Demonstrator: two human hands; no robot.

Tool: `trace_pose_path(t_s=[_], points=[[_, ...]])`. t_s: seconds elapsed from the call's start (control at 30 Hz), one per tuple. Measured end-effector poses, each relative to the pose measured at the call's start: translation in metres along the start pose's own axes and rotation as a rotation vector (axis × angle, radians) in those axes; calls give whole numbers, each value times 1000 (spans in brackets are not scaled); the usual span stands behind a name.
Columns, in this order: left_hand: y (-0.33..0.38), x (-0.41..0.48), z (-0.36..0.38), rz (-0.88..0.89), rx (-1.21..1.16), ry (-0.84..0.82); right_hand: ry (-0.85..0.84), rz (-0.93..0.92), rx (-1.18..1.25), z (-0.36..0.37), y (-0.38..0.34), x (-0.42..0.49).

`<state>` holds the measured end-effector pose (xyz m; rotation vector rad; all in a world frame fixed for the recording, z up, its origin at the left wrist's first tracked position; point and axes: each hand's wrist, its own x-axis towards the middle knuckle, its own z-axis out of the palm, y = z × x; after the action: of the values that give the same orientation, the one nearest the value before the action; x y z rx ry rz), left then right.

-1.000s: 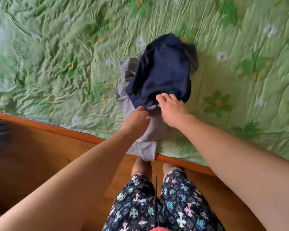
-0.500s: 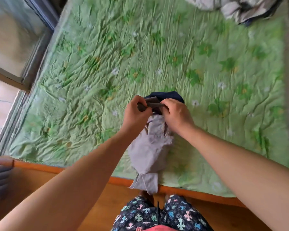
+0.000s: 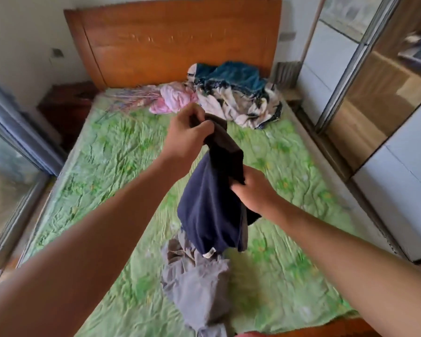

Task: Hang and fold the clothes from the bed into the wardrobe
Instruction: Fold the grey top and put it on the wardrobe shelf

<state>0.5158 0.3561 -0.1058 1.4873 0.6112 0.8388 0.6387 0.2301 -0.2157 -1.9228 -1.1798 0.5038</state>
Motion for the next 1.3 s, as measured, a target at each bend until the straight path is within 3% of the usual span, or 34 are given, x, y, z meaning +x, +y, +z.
trace_pose_path(t_s=[0.1,0.33,0.67,0.9,1.03,1.3], points=[[23,9,19,81,38,-44,57,19,-56,-20,16,-10],[24,15,37,330,528,-97,225,31,-69,-91,29,-14],[14,7,111,347,893,-185,64,32,-47,-222,46,-42],[11,-9,201,363,889,-36,8,139,262,-303,91,-60],[9,-20,237,188,737,49,-54,238,411,-333,110,-68],[7,-38,266,-9,446,123,-125,263,430,-368,131,-67]])
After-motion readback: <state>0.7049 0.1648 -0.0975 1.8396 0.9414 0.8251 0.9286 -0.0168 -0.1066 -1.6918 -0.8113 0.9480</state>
